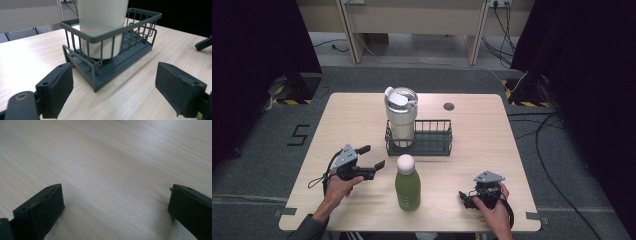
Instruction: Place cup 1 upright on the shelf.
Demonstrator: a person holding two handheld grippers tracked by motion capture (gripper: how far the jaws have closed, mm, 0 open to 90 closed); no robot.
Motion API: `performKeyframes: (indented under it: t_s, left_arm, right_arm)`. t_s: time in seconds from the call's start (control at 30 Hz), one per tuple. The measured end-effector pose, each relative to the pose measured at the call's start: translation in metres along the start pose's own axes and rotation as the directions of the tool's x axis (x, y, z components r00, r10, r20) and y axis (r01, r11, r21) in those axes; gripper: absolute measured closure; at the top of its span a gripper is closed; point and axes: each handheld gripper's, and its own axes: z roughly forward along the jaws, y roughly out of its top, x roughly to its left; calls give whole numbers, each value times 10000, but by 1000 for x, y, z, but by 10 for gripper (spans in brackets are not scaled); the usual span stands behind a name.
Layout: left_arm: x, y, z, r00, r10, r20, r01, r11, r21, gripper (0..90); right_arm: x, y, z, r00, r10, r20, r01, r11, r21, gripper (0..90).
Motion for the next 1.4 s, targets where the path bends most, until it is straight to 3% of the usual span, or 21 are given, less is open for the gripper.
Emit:
performKeyframes:
  t_s: [0.37,0.5,0.9,1.23,1.4]
  left_arm:
    - [-6,-12,-13,10000,59,53,-61,9995,298,146]
    - [-9,-17,-14,9994,-135,314,118,9984,546,146]
    - [-16,-27,-25,9986,-100,528,42,9942,1079,146]
    - [-19,-34,-28,9983,419,409,-492,9786,1999,147]
    - [-18,-37,-27,9986,154,506,-273,9694,2438,147]
  right_arm:
    - [0,0,0,10000,-2,-1,2,10000,2,5]
    - [0,0,0,10000,-38,-3,38,10000,-13,5]
    - [0,0,0,10000,-5,3,5,10000,-4,6]
    - [0,0,0,10000,-3,0,3,10000,-2,6]
    - [0,0,0,10000,-10,5,10,10000,-6,7]
